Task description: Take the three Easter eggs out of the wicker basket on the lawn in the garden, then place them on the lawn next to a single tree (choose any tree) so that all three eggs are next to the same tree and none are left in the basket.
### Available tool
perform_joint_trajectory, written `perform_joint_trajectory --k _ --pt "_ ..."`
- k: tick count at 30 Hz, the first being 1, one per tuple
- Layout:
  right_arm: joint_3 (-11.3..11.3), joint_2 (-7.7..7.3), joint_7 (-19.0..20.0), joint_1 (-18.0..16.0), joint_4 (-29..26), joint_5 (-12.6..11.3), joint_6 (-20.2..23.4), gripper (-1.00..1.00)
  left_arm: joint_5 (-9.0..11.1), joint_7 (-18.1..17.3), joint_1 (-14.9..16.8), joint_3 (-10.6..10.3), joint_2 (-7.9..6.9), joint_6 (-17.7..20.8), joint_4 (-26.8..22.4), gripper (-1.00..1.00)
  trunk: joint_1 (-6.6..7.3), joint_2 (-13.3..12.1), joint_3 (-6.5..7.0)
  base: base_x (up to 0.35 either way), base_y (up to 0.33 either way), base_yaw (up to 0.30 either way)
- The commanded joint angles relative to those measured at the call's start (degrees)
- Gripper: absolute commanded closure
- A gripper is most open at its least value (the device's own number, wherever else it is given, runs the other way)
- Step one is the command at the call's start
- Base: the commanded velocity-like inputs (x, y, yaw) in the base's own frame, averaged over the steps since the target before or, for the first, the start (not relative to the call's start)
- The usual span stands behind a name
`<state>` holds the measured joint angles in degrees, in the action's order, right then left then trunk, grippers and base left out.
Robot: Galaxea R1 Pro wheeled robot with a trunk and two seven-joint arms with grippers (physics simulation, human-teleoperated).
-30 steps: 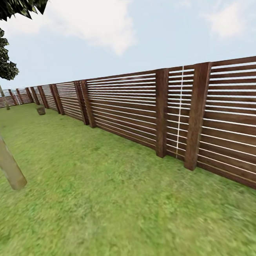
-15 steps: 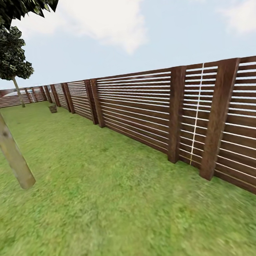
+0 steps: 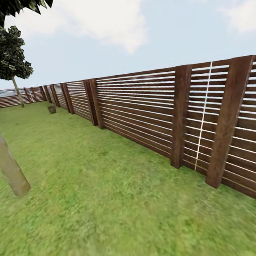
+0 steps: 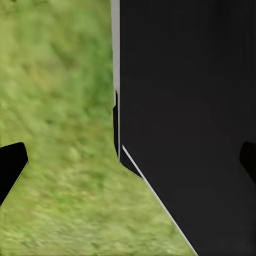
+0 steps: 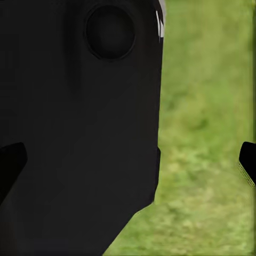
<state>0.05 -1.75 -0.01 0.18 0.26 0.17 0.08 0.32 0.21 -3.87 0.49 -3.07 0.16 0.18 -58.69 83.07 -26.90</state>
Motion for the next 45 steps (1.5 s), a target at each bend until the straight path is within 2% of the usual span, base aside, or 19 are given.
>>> perform_joint_trajectory --k 1,12,28,36,45 --pt "-0.02 0.00 -0.02 -0.01 0.00 0.01 0.01 -1.00 0.03 0.01 0.01 0.04 0.00 0.02 0.00 -1.00 -0.04 0.01 -0.03 0.348 0.000 0.035" --pt "-0.04 0.00 -0.08 -0.03 0.00 0.00 0.02 -1.00 0.03 0.04 0.01 0.04 0.00 0.02 0.00 -1.00 -0.04 0.01 -0.03 0.348 0.000 0.213" --pt "-0.05 -0.02 -0.03 -0.01 0.00 0.01 0.01 -1.00 0.03 0.05 0.01 0.04 0.00 0.02 0.00 -1.00 -0.04 0.01 -0.03 0.348 0.000 0.017" --pt "-0.05 -0.08 -0.03 -0.02 0.00 0.00 0.01 -1.00 0.03 0.05 0.01 0.04 0.00 0.02 0.00 -1.00 -0.04 0.01 -0.03 0.348 0.000 0.209" --pt "0.03 -0.09 0.01 -0.01 0.00 0.09 0.01 -1.00 0.03 0.04 0.01 0.04 0.00 0.02 0.00 -1.00 -0.04 0.01 -0.03 0.348 0.000 0.033"
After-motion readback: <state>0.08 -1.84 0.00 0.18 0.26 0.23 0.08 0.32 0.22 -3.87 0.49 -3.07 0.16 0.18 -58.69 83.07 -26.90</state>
